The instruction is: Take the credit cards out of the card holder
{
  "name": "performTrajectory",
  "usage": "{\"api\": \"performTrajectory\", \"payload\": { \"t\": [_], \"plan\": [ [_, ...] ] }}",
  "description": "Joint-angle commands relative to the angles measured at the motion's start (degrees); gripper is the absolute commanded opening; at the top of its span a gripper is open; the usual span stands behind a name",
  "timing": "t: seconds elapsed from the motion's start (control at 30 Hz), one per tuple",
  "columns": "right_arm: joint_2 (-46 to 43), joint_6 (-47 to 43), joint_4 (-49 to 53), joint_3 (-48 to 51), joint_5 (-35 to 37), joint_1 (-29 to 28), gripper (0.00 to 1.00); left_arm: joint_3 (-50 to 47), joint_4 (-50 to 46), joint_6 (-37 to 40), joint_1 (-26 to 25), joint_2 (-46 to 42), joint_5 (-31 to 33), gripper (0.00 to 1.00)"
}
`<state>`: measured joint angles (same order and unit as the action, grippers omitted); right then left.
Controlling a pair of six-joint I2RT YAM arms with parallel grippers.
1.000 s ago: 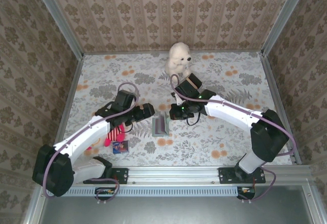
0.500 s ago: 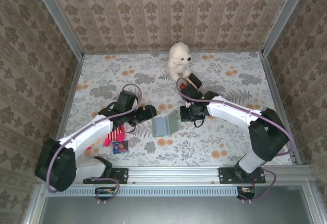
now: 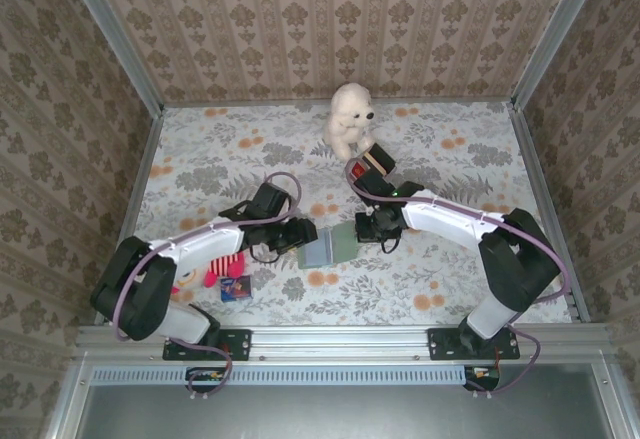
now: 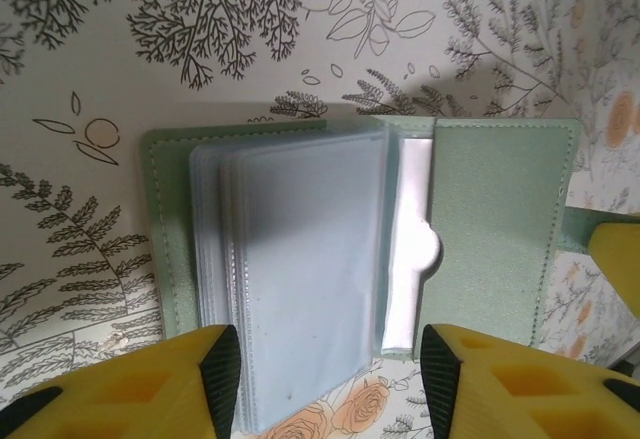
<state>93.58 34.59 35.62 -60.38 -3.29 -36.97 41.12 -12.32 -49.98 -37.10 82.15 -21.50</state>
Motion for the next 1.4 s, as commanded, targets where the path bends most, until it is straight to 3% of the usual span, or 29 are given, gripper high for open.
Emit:
{"api": "performTrajectory", "payload": {
  "t": [0.0,0.17,1.37],
  "plan": [
    [1.18,0.48,1.19,0.79,0.97,0.27,0.08,1.95,1.09,-0.73,-0.47,1.38,-1.37,0.50],
    [2.00,0.48,0.71,1.03,0.87,0.28,0.08,2.14,1.38,-0.56,-0.69,2.64,-1.80,0.45],
    [3.46,0.67,-0.65,1.49,-0.54,0.26,0.08,3.49,0.76,0.75,-1.92,7.07,-0.87,0.48]
  ]
}}
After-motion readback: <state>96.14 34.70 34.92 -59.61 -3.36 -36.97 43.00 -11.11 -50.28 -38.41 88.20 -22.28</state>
